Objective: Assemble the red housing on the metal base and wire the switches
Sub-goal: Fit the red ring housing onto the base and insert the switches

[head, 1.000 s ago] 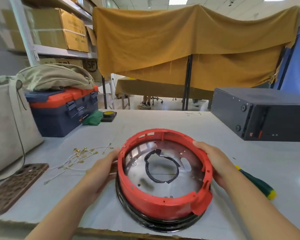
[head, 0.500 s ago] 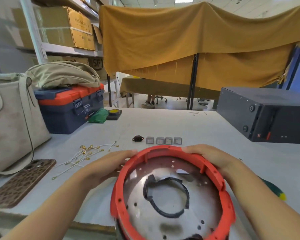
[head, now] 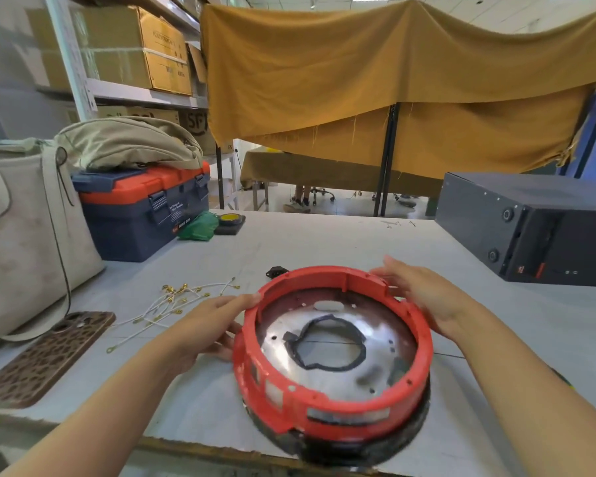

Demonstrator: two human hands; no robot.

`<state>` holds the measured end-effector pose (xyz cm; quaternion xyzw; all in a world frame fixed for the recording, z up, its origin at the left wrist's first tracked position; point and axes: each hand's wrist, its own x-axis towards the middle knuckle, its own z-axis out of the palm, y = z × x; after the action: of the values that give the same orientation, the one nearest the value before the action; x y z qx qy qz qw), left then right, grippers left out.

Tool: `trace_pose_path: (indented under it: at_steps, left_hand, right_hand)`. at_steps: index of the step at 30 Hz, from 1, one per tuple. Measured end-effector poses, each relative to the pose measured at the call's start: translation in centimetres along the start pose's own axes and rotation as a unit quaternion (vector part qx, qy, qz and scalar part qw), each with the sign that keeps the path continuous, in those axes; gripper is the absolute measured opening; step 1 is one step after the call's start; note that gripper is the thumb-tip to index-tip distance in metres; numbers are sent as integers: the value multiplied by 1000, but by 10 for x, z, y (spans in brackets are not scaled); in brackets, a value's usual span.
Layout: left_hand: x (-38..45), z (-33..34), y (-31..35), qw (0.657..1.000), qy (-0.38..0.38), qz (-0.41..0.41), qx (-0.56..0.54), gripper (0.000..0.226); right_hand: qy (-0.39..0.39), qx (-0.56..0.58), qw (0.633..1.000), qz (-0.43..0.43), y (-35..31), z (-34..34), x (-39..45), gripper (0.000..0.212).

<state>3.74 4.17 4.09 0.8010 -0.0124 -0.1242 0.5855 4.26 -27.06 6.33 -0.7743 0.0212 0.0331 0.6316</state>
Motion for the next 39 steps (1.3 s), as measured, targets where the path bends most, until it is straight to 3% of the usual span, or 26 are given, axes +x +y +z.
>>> trace_pose_path:
  at_steps: [5,8,12,15,19,21,24,28,34,39]
  left_hand:
    - [-4,-3,-3,1000,-7,-2,5,40]
    - [-8,3,1,997,-31,-9,74,42]
    - [-10,5,11,980,-57,-10,190,52]
    - [-7,4,15,970,-62,5,236,54]
    - [9,12,12,973,6,86,216,36]
    - [15,20,13,982,-14,113,152,27]
    - [21,29,10,988,-30,132,76,36]
    - [23,29,5,981,14,162,104,30]
    - [29,26,5,953,93,224,181,9]
    - [45,21,11,949,46,203,238,24]
  right_hand:
    - [61,-11,998,1,14,3,-6,35]
    - [69,-22,997,12,19,8,-8,35]
    - [80,-24,996,6,19,6,-6,20]
    - [70,-27,997,10,20,0,-3,25]
    - [61,-21,998,-1,21,-1,5,26]
    - [77,-22,997,-18,22,1,11,24]
    - [113,-54,991,-49,23,0,21,16]
    - [132,-102,983,-82,21,-6,32,6]
    - [83,-140,983,-89,17,-11,42,6]
    - [60,-155,981,-96,15,-15,50,6]
